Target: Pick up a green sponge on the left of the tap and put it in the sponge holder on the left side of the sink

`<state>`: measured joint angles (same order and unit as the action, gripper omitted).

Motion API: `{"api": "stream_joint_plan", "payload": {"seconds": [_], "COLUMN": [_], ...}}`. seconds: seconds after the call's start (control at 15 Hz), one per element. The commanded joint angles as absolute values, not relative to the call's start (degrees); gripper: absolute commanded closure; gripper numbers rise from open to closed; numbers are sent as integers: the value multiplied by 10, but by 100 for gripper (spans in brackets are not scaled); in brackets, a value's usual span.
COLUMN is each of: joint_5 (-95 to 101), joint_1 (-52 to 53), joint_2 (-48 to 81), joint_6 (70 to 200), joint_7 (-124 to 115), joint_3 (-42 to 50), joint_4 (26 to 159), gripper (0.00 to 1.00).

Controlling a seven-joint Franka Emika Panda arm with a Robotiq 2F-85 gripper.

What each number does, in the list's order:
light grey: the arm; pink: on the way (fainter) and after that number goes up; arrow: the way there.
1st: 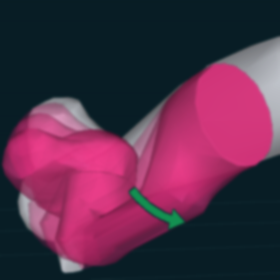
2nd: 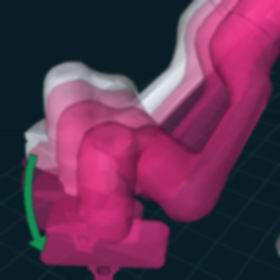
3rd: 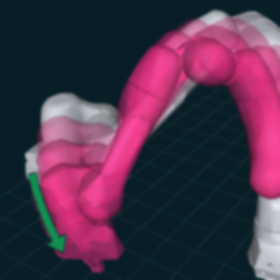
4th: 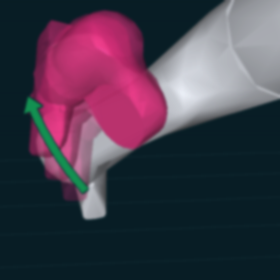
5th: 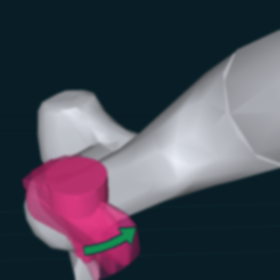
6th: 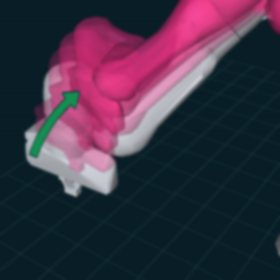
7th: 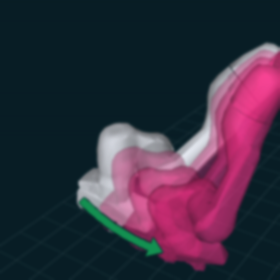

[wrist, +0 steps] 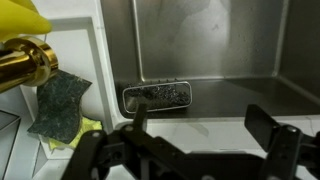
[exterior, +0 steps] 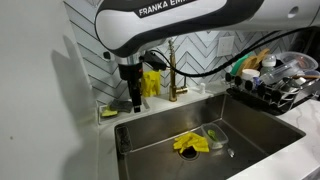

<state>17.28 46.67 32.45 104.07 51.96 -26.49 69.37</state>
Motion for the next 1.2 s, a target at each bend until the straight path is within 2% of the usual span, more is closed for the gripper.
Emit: {"api": "stream_joint_plan", "payload": {"seconds": [0.0,0.53,0.67,0.73,1.13], "joint_5": [173,200,199,183,183], "joint_1": [467,478,503,477,478], "joint_2": [324,395,413,389,393], "joint_6": [1041,1220,1231,1223,1225], "joint_7": [520,502,490,507,506], "joint_3": [-265,-239,-203,-227,-224], "joint_4": [692,672,655,684,679], "gripper": [0,0,0,0,0]}}
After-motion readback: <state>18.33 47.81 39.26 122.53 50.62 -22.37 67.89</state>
